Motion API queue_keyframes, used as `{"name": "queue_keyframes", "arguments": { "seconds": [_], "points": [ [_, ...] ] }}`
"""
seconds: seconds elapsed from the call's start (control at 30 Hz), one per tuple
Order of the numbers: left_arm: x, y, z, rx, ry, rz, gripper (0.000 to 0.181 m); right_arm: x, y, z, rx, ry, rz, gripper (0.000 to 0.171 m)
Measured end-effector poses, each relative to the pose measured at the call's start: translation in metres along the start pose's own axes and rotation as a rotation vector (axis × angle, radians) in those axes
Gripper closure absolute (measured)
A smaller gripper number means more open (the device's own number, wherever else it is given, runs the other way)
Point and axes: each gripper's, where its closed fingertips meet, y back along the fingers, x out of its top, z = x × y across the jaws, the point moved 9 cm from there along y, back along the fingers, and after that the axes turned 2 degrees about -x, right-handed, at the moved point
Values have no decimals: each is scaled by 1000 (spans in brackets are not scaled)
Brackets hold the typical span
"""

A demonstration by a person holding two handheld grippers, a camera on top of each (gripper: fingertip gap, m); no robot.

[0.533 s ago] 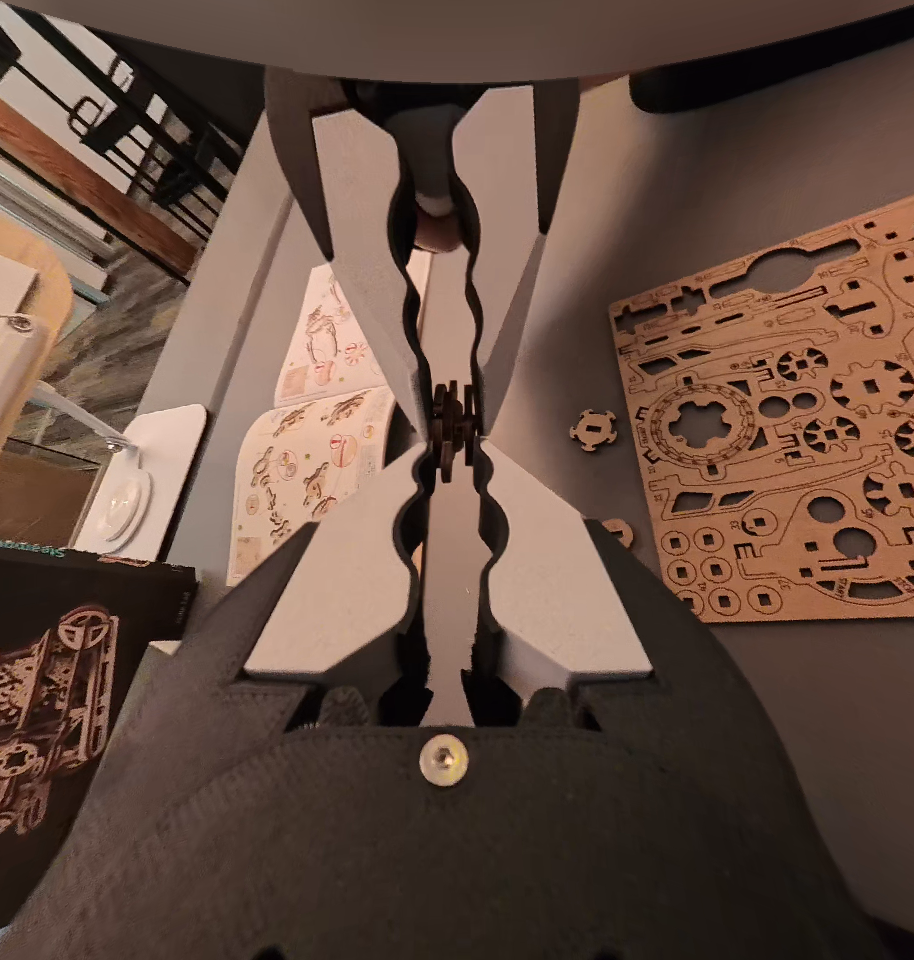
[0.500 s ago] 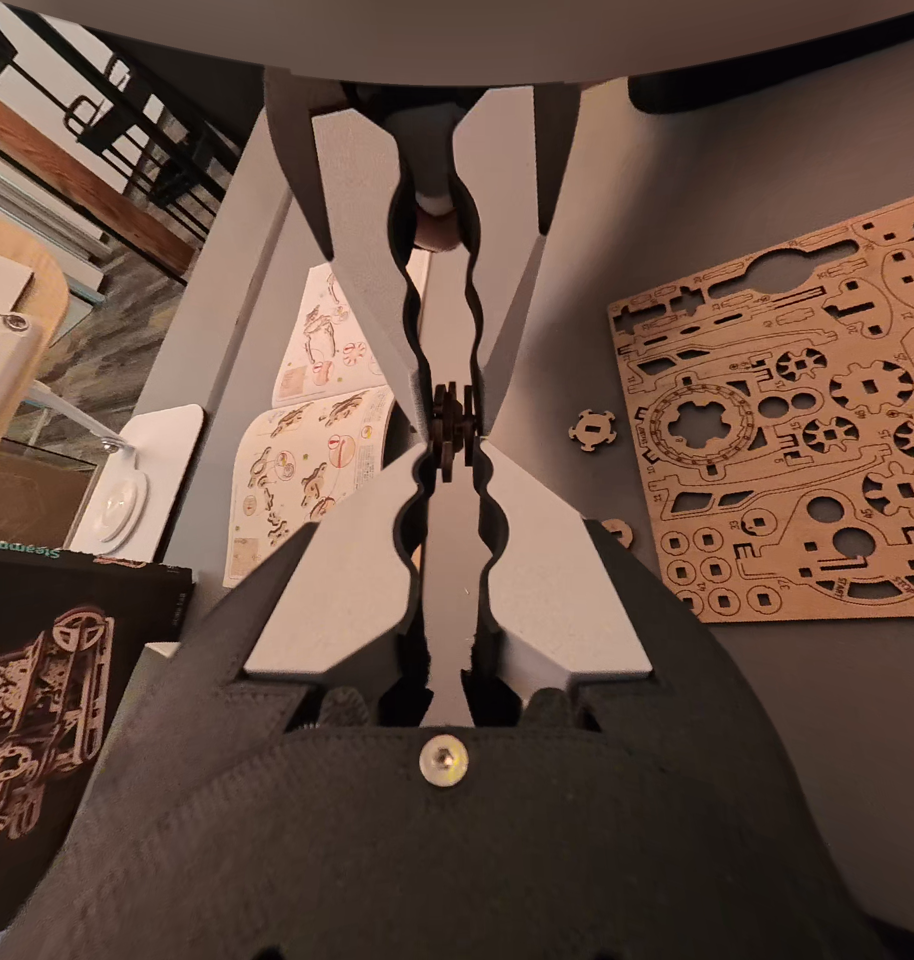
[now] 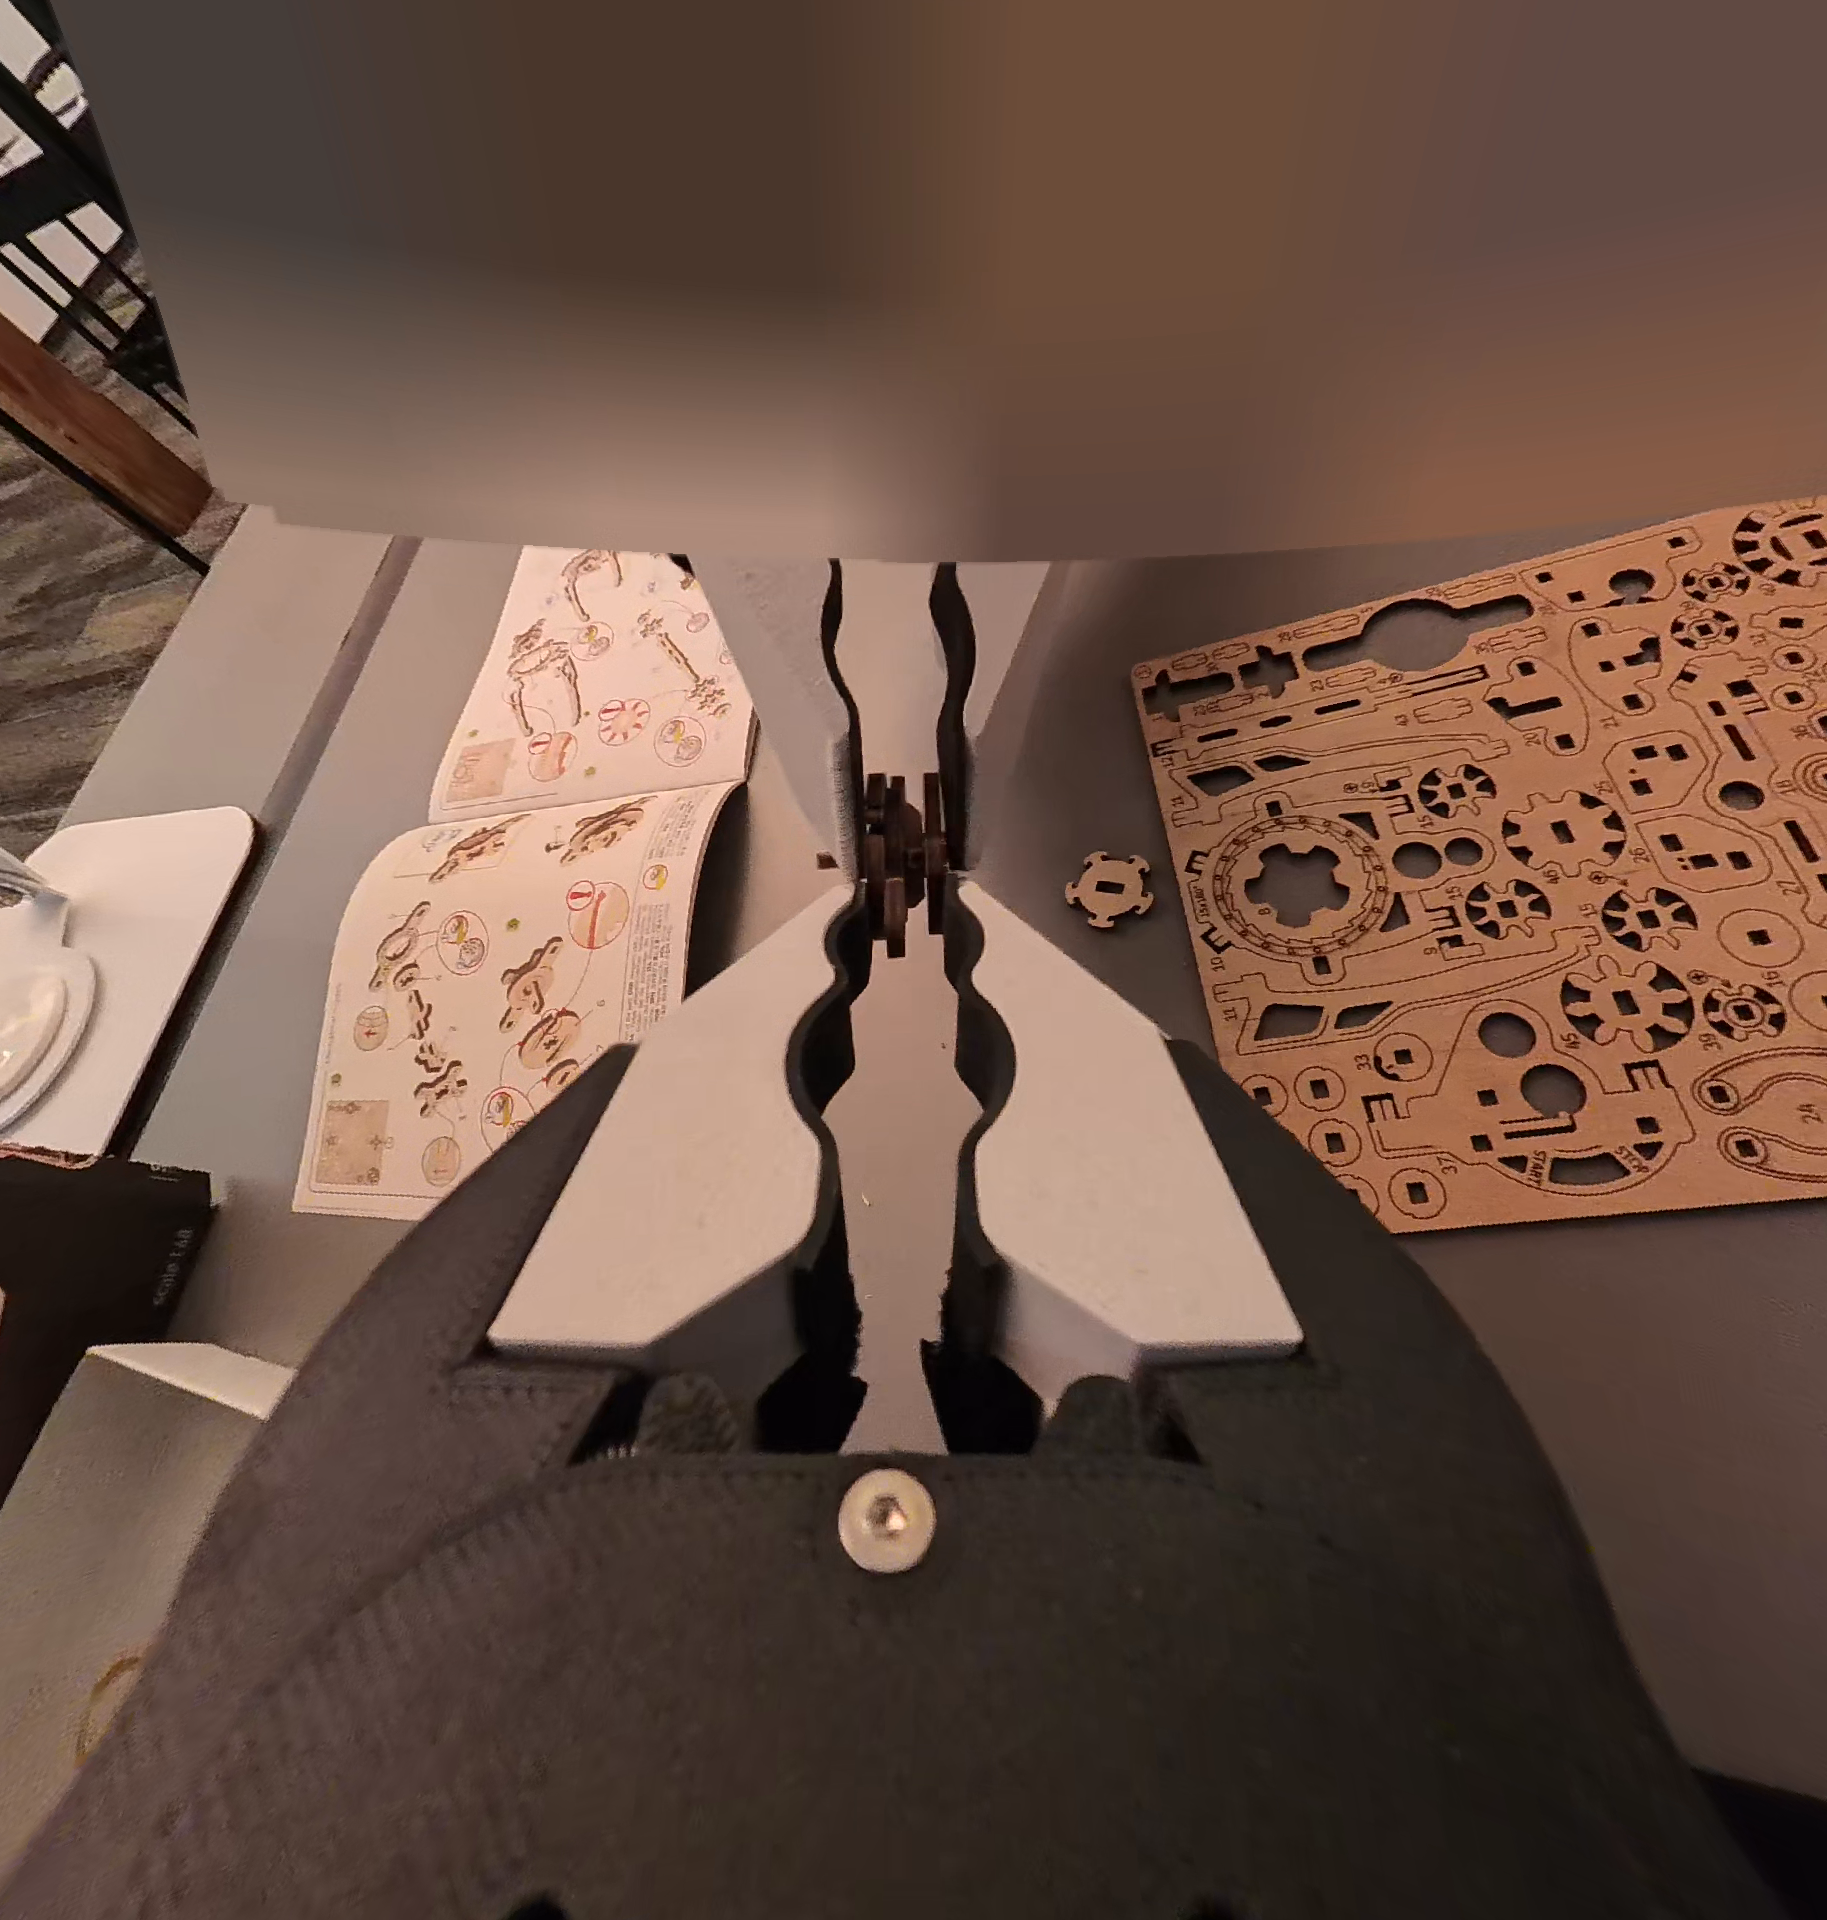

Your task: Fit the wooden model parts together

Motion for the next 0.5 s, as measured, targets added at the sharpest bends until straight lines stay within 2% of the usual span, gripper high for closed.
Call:
{"name": "queue_keyframes", "arguments": {
  "seconds": [0.23, 0.5],
  "points": [
    [1, 4, -2, 1, -8, 42, 170, 3, 4, -2, -26, 67, 26, 146],
    [1, 8, -8, -45, 78, 119, 170, 3, 10, 6, -12, -47, 59, 156]
  ]
}}
